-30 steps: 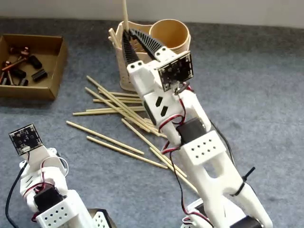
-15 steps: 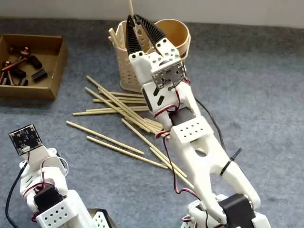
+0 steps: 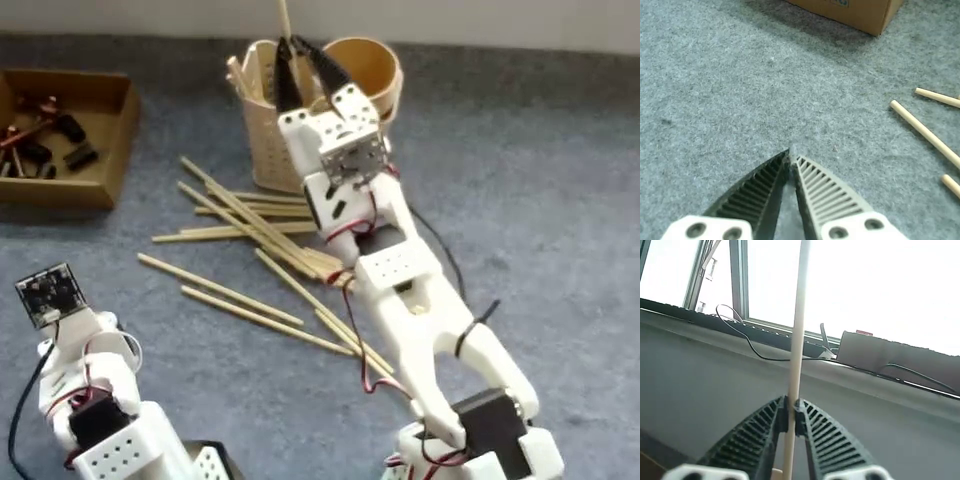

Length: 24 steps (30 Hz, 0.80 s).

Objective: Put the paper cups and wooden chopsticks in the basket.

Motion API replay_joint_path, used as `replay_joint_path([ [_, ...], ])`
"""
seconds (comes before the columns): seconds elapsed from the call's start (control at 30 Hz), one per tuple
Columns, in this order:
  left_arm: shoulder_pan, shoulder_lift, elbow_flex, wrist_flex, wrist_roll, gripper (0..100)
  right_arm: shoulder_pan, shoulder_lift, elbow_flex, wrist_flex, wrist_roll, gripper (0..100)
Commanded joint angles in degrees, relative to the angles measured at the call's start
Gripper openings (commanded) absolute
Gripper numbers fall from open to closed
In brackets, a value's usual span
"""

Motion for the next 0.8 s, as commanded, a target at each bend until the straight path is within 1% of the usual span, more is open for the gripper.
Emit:
replay_joint_path([
  [0.0, -0.7, 0.0, 1.1, 0.2, -0.4, 0, 0.6, -0.3, 1.6, -2.2, 0.8, 0.5],
  [0.17, -0.7, 0.0, 1.1, 0.2, -0.4, 0, 0.6, -0.3, 3.8, -1.9, 0.8, 1.4],
  [0.33, -0.7, 0.0, 1.1, 0.2, -0.4, 0, 0.6, -0.3, 4.4, -1.7, 0.8, 14.0],
  [0.7, -0.7, 0.0, 1.1, 0.2, -0.4, 0, 0.6, -1.0, 4.4, -1.5, 0.8, 12.9],
  [0.77, -0.7, 0.0, 1.1, 0.2, -0.4, 0, 0.6, -2.9, 4.4, 1.8, 0.8, 12.9],
])
